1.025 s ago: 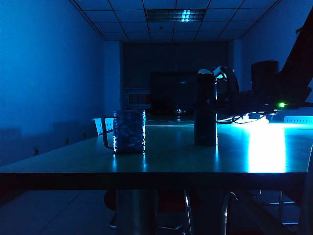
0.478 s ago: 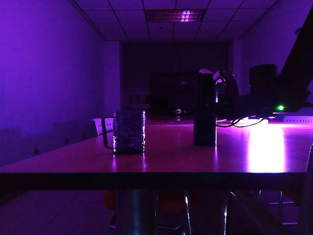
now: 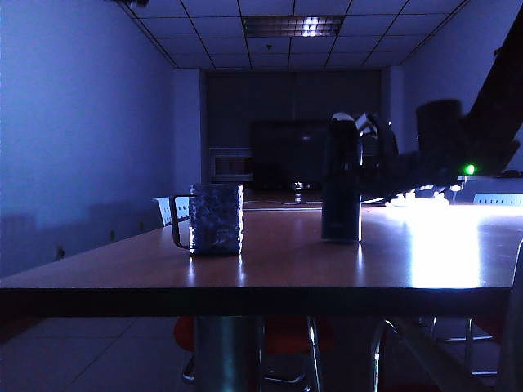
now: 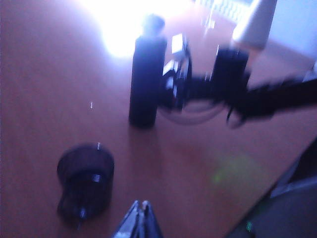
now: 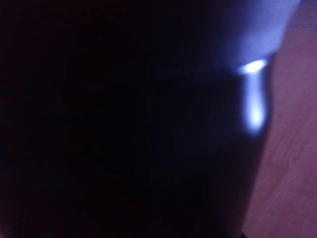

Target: Pick up the black thermos cup, pour some water from it into the cup, and then put the thermos cup back on the table.

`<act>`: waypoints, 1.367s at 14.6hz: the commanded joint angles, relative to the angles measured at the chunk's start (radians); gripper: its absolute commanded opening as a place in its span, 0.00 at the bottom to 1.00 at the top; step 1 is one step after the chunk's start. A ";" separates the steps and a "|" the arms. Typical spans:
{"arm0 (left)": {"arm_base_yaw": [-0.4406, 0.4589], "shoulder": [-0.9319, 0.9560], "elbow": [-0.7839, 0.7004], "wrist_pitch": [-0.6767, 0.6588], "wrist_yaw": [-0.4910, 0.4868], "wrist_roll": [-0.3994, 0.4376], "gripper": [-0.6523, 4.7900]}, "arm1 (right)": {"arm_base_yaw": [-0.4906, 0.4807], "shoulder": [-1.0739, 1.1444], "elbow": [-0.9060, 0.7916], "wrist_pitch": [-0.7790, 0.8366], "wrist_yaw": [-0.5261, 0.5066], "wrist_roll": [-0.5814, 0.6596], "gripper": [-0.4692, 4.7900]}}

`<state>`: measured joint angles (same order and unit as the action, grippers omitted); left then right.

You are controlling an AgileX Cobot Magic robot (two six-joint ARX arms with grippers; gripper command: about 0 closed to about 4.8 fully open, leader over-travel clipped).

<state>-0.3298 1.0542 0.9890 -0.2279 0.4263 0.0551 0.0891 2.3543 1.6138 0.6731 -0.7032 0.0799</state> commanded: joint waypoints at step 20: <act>-0.095 -0.010 0.083 -0.180 -0.223 0.068 0.11 | 0.246 -0.164 0.010 -0.185 0.349 -0.469 0.40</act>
<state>-0.4240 1.0481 1.0683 -0.4263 0.1986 0.1196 0.3313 2.2112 1.6104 0.4042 -0.3439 -0.3866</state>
